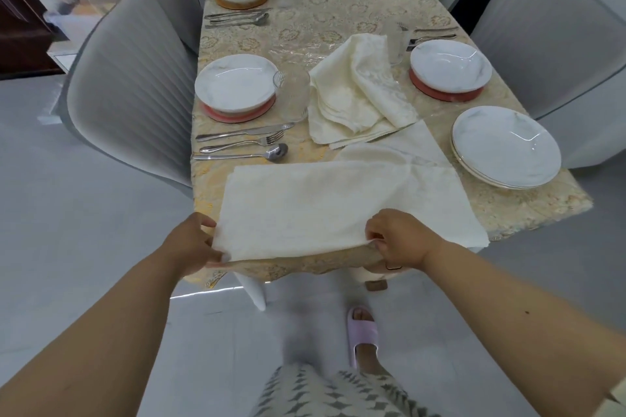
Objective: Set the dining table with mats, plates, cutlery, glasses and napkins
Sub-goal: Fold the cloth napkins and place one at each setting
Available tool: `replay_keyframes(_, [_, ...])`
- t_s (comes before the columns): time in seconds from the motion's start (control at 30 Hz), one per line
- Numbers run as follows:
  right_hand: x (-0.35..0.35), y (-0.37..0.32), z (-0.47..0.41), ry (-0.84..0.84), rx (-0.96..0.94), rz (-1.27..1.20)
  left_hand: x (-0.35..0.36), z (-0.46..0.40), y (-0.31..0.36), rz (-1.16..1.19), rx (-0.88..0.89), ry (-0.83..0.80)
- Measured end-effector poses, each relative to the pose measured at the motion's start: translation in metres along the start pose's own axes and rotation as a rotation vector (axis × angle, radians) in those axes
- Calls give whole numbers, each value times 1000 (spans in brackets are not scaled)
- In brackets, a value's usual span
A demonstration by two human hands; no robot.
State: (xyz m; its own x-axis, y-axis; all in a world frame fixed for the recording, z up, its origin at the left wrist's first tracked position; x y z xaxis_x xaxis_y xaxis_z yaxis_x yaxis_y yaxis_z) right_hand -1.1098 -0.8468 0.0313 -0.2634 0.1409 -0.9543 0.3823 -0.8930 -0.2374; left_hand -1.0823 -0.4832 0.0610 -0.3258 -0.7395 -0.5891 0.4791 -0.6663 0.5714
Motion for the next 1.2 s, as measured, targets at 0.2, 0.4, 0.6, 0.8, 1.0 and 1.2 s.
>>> replay_keyframes(0.2, [-25, 0, -9, 43, 120, -103, 9, -8, 29, -351, 56, 46])
replay_keyframes(0.4, [-66, 40, -75, 303, 325, -119, 51, -21, 93, -472, 490, 141])
replay_keyframes(0.6, [-64, 57, -133, 5, 272, -71, 93, -38, 133, -455, 623, 52])
replay_keyframes(0.8, [-63, 50, -153, -86, 98, 255, 94, -62, 158, -376, 645, 135])
replay_keyframes(1.0, [-95, 51, -130, 100, 67, -298, 90, -67, 192, -129, 591, 32])
replay_keyframes(1.2, [-132, 64, -114, 85, 59, -230, 65, -72, 205, -322, 543, -80])
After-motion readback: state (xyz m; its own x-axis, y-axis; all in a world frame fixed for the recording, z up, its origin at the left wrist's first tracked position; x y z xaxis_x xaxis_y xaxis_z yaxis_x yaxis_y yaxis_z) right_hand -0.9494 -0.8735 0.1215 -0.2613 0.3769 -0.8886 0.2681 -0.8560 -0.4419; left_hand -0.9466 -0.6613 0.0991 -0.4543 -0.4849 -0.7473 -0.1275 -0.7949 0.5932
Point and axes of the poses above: each hand's wrist, its own z-axis away from the middle knuckle, its own x-axis out of the palm, y = z × x, the point moved 1 cm from there along -z, towards the middle knuckle, and after that the axes turned 6 degrees about z, right-handed, at the moved point
